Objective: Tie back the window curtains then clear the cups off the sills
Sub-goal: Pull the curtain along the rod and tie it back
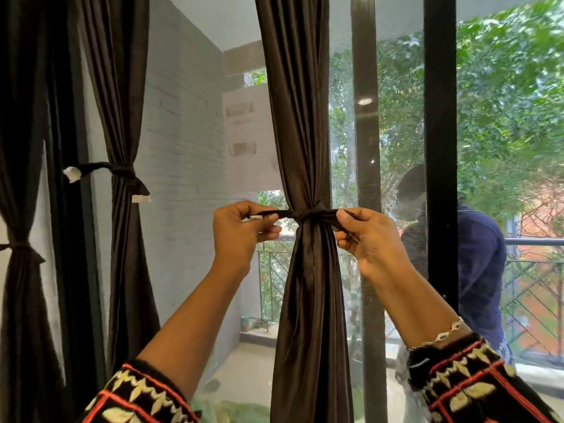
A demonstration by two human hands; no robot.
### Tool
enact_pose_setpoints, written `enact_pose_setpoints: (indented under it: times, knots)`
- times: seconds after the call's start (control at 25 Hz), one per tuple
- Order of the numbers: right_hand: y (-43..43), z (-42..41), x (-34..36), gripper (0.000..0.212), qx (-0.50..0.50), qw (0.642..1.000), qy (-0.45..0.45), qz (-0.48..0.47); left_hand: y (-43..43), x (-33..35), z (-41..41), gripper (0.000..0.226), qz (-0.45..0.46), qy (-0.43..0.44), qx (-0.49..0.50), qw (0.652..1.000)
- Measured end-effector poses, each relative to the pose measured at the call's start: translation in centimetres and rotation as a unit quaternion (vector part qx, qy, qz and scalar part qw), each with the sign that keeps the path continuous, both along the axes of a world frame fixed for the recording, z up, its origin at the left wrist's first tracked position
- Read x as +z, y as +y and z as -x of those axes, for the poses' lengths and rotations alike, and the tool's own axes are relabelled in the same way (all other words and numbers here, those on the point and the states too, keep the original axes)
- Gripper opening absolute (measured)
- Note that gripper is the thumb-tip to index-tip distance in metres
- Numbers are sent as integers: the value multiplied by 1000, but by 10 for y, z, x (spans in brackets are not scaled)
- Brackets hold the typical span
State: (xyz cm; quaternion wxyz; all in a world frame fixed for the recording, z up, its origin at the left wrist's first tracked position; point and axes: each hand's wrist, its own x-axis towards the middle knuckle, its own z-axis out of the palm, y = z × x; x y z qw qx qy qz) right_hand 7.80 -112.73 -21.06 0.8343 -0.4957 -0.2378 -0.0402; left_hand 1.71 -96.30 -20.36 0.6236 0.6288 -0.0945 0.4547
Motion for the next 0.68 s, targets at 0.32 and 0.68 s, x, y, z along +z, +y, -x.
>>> enact_pose_setpoints:
  times: [0.32,0.68]
  knots:
    - [5,-9,-23,14,-76,994,-64,40,-19,-39,-19,13,8,-41,15,999]
    - [23,1,-129,30,-365,844,-269,286,-40,-134,-16,45,-296,-20,315,901]
